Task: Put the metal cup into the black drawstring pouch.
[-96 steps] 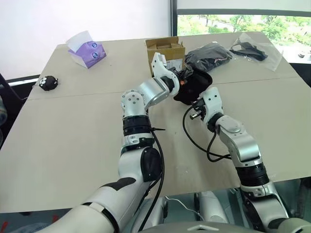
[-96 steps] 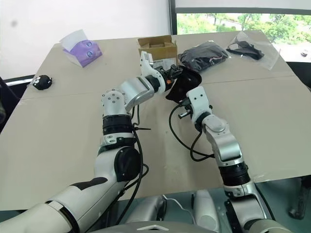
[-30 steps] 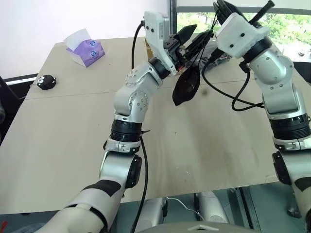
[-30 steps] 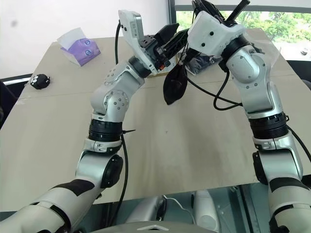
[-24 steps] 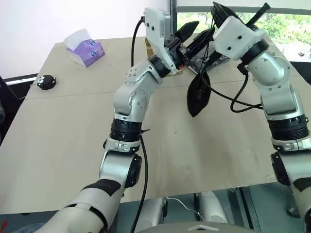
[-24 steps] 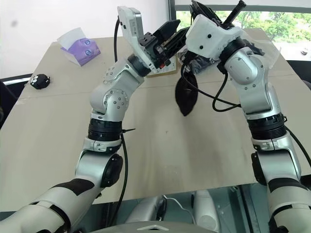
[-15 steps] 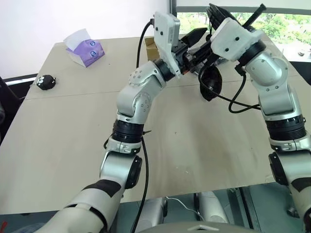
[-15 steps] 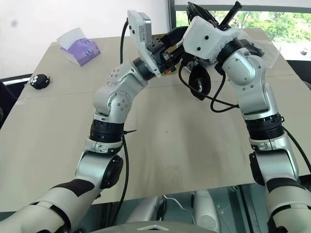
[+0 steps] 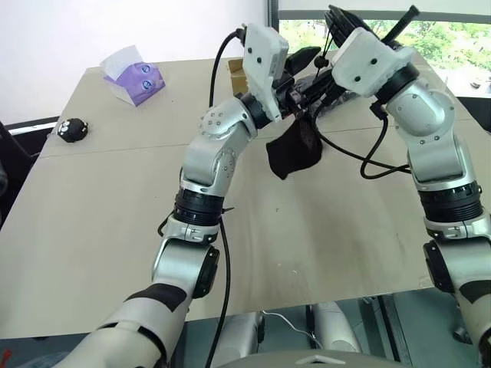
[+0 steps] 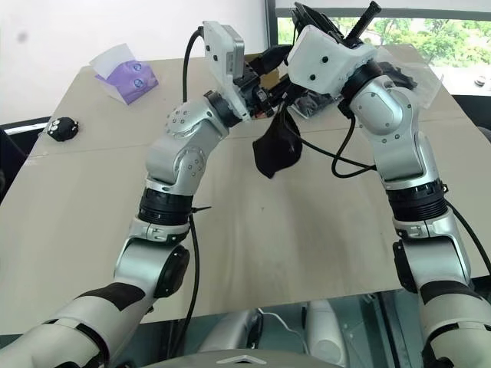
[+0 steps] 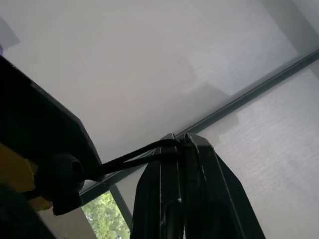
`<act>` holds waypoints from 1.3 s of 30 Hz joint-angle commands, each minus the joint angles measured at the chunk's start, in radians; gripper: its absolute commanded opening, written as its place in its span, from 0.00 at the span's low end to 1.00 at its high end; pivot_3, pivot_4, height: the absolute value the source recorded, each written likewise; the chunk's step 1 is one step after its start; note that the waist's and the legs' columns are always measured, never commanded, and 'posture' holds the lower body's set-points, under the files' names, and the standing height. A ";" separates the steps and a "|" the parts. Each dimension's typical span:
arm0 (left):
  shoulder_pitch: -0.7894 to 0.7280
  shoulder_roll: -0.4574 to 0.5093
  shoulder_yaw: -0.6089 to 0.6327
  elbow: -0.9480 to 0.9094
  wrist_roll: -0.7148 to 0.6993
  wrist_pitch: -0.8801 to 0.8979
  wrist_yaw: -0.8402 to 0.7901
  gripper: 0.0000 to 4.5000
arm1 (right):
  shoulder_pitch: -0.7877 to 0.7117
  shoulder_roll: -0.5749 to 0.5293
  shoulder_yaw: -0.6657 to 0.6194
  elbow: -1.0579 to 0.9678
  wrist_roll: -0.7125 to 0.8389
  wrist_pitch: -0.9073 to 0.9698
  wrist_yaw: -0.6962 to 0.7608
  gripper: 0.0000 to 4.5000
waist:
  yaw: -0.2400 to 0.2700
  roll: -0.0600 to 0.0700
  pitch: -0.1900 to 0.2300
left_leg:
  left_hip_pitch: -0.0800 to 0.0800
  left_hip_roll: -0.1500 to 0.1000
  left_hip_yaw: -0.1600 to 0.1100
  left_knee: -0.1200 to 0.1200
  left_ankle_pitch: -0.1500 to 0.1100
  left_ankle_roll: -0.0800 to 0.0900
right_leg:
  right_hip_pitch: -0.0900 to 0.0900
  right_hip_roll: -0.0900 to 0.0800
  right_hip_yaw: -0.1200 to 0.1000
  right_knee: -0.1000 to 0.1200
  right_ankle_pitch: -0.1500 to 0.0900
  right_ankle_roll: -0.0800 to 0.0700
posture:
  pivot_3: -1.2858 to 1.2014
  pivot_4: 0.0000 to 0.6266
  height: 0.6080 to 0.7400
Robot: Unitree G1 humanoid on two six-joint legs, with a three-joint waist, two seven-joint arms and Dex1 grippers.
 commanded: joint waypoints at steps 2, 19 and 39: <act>-0.014 -0.012 -0.006 0.007 0.023 -0.049 -0.005 0.65 | -0.019 0.008 -0.026 -0.050 0.012 -0.008 -0.004 0.00 | 0.000 0.000 0.000 | 0.000 0.000 0.000 0.000 0.000 0.000 | 0.000 0.000 0.000 0.000 0.000 0.000 | 0.52 0.24 1.00; -0.026 -0.054 0.027 0.006 -0.017 -0.060 -0.037 0.11 | -0.014 0.010 -0.020 -0.062 0.005 0.002 0.012 0.00 | -0.001 0.000 0.000 | 0.000 0.000 0.000 0.000 0.000 0.000 | -0.001 0.000 0.000 0.001 0.000 0.000 | 0.52 0.24 1.00; 0.135 -0.029 -0.030 0.114 0.018 -0.032 -0.113 0.04 | -0.146 0.058 -0.239 -0.088 0.028 -0.123 -0.358 0.00 | -0.011 0.001 0.000 | 0.000 0.000 0.001 0.000 0.000 0.000 | -0.001 -0.001 0.000 0.002 0.000 0.000 | 0.52 0.24 1.00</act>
